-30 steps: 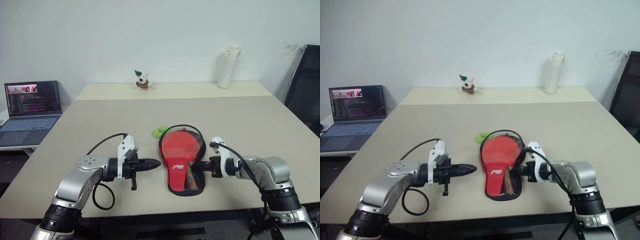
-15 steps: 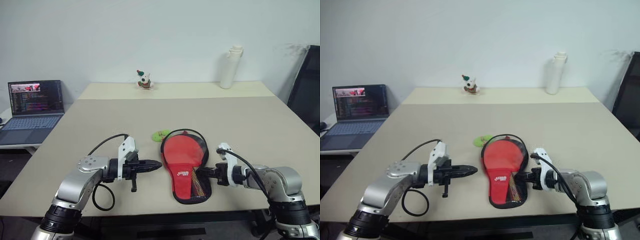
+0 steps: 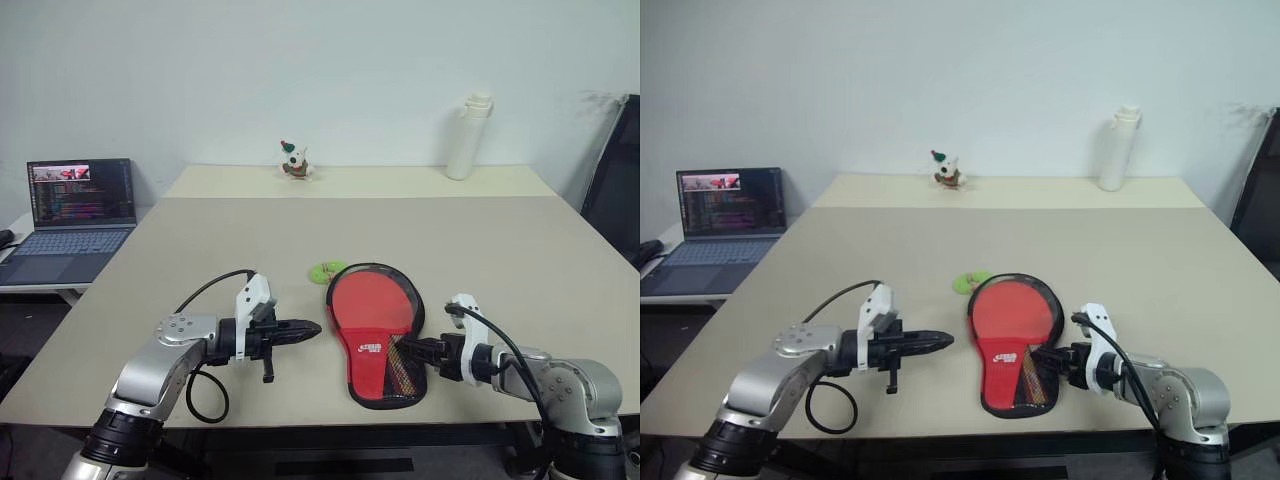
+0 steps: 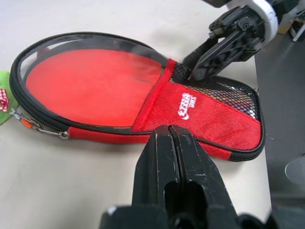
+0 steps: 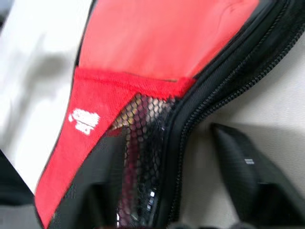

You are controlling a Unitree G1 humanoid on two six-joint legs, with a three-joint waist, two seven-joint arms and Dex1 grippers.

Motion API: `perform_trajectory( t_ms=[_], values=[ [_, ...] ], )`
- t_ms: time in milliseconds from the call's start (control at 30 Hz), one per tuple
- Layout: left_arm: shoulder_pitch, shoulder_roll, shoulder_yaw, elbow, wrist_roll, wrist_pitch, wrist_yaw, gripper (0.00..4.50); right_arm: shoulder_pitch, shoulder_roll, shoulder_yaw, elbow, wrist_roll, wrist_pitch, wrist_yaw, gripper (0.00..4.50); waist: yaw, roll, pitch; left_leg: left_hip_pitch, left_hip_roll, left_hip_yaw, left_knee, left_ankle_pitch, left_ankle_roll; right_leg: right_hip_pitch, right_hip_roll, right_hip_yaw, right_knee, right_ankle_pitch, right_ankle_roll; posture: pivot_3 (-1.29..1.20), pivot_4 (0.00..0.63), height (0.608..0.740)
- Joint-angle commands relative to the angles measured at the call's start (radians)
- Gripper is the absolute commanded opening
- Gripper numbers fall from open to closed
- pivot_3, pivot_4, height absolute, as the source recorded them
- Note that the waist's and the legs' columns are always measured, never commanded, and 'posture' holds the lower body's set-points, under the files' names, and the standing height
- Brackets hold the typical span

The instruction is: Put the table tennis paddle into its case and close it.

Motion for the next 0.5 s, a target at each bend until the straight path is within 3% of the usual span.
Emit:
perform_trajectory(
  t_ms=[33, 133, 233, 333, 367, 500],
  values=[
    [-0.029, -0.012, 0.031, 0.025, 0.02, -0.043, 0.045, 0.0, 0.005, 0.016, -0.092, -0.082, 0.034, -0.033, -0.024, 4.48, -0.001, 0.0, 0.0, 0.0, 0.0, 0.0, 0.0, 0.0, 0.0, 0.0, 0.0, 0.0, 0.0, 0.0, 0.0, 0.0, 0.15, 0.74],
    [-0.063, -0.038, 0.037, 0.074, 0.042, -0.062, 0.106, 0.0, 0.009, -0.002, -0.11, -0.095, 0.029, -0.088, -0.019, 4.49, -0.007, 0.0, 0.0, 0.0, 0.0, 0.001, 0.0, 0.0, 0.0, 0.0, 0.0, 0.001, 0.0, 0.0, 0.0, 0.0, 0.15, 0.74],
    [-0.095, -0.056, 0.037, 0.113, 0.066, -0.074, 0.15, 0.56, 0.01, -0.031, -0.129, -0.098, 0.05, -0.106, 0.008, 4.5, -0.009, 0.0, 0.0, 0.0, 0.0, 0.001, 0.0, 0.0, 0.0, 0.0, 0.001, 0.001, 0.0, 0.0, 0.0, 0.0, 0.15, 0.74],
    [-0.139, -0.079, 0.046, 0.169, 0.09, -0.08, 0.211, 1.32, -0.004, -0.053, -0.115, -0.113, 0.084, -0.113, 0.037, 4.5, -0.011, 0.0, 0.0, 0.0, 0.0, 0.001, -0.001, 0.0, 0.0, 0.0, 0.001, 0.001, 0.0, 0.0, 0.0, 0.0, 0.15, 0.74],
    [-0.165, -0.092, 0.051, 0.207, 0.104, -0.085, 0.244, 1.37, -0.011, -0.058, -0.101, -0.112, 0.083, -0.121, 0.04, 4.5, -0.01, 0.0, 0.0, 0.0, 0.0, 0.001, -0.001, 0.0, 0.0, -0.001, 0.001, 0.001, 0.0, 0.0, 0.0, 0.0, 0.15, 0.74],
    [-0.289, -0.156, 0.05, 0.379, 0.159, -0.105, 0.355, 2.67, -0.033, -0.078, -0.027, -0.108, 0.059, -0.167, 0.043, 4.5, -0.01, 0.0, 0.0, 0.0, 0.0, 0.0, 0.0, 0.0, 0.0, 0.0, 0.001, 0.0, 0.0, 0.0, 0.0, 0.0, 0.15, 0.74]
  ],
)
